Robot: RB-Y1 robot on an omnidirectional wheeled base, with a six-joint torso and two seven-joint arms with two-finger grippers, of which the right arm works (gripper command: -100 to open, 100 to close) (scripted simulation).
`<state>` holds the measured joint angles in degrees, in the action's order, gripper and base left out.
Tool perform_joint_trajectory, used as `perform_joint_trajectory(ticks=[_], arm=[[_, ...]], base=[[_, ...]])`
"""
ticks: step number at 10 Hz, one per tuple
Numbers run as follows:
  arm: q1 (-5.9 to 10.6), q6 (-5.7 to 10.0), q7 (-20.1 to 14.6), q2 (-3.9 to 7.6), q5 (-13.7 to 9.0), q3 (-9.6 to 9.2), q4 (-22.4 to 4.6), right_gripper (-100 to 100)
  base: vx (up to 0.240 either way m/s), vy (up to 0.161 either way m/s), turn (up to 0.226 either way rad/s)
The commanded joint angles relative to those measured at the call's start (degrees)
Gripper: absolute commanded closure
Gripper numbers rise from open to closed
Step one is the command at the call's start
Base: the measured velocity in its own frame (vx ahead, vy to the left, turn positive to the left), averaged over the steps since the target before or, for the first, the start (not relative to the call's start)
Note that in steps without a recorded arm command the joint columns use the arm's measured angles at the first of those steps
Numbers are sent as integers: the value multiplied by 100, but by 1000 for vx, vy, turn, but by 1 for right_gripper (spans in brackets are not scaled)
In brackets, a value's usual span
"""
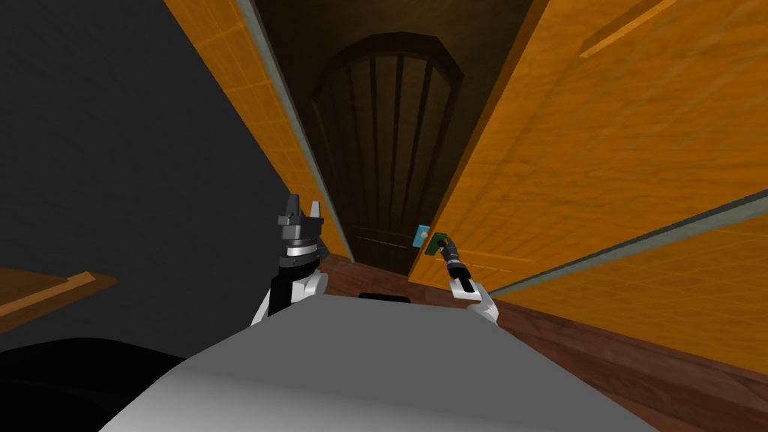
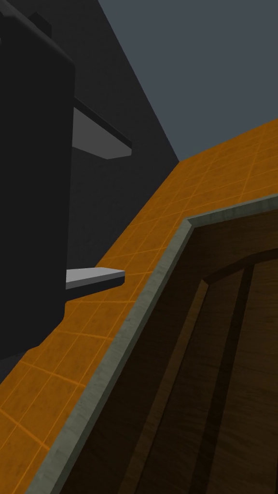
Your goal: Pull the door open
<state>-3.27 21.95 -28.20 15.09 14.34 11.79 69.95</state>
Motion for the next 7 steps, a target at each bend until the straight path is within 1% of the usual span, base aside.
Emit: perform_joint_trajectory(ticks=[1, 2, 4, 7], arm=[[0, 0, 0, 0, 0, 0, 0, -100], [0, 0, 0, 0, 0, 0, 0, 100], [0, 0, 0, 0, 0, 0, 0, 100], [0, 0, 0, 0, 0, 0, 0, 100]], base=[[94, 55, 31], [-7, -7, -32], [-36, -15, 15], [-8, -3, 3]])
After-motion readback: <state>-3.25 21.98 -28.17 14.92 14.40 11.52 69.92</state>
